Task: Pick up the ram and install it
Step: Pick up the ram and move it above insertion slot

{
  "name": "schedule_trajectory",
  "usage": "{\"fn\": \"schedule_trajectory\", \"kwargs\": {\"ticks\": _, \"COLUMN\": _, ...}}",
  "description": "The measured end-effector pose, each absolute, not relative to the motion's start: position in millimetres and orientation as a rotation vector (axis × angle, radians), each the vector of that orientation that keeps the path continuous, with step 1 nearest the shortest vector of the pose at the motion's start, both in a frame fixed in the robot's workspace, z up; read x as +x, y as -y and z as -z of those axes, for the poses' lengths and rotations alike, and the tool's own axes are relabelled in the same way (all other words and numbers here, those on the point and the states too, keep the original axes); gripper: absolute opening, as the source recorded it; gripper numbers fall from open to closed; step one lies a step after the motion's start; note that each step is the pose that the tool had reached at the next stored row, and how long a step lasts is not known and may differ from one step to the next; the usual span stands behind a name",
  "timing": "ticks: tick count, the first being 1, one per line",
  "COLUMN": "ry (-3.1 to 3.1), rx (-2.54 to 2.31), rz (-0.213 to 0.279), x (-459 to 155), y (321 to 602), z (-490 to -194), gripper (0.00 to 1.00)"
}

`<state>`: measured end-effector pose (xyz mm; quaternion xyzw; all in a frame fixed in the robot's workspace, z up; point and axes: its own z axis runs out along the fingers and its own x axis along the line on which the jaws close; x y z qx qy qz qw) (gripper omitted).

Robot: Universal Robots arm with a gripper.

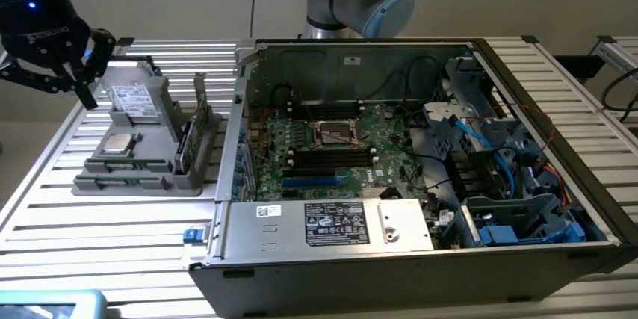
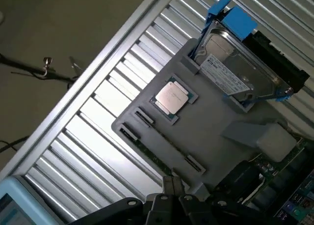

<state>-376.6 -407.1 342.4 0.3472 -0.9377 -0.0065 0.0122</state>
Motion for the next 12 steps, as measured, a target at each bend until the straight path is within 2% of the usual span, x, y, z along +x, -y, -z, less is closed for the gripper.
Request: {"fn": "schedule_trajectory", "kwargs": {"ticks": 12, "ry": 2.791, "rx": 1.395, "rz": 0.015, "x": -376.6, "y": 407.1, "z": -342.2, "gripper": 0.11}}
